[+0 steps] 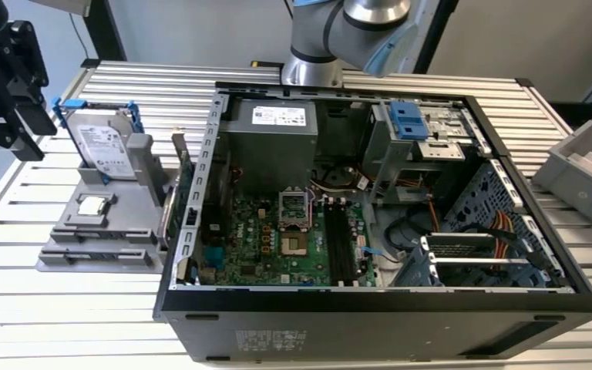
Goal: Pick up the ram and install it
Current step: 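Pick up the ram and move it above insertion slot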
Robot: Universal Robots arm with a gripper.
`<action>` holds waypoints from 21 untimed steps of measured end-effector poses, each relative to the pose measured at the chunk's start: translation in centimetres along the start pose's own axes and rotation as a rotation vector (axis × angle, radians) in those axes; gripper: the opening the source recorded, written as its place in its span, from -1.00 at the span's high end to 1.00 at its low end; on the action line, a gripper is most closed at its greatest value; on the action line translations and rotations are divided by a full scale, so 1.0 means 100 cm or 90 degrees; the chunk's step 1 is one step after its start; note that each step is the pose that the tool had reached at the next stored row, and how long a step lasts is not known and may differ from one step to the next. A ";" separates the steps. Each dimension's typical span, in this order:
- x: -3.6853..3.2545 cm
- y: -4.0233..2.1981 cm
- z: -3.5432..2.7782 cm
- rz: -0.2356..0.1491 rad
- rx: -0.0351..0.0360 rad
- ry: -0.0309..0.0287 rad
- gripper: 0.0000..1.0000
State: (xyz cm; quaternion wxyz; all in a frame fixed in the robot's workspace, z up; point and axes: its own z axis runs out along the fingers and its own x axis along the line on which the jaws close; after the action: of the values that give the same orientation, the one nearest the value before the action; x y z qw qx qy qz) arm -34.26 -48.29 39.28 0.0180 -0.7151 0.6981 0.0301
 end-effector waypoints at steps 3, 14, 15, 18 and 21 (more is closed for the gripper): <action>-0.0001 0.0000 0.0003 0.000 -0.0001 0.0001 -1.00; 0.0004 -0.0001 0.0070 0.000 0.0000 0.0001 -1.00; 0.0004 -0.0001 0.0078 0.000 0.0000 0.0001 -1.00; 0.0005 -0.0002 0.0105 0.000 0.0000 0.0001 -1.00; 0.0007 -0.0002 0.0133 0.000 0.0000 0.0001 -1.00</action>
State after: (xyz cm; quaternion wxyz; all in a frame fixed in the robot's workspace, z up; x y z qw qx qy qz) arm -34.26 -48.27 37.95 0.0180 -0.7151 0.6981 0.0301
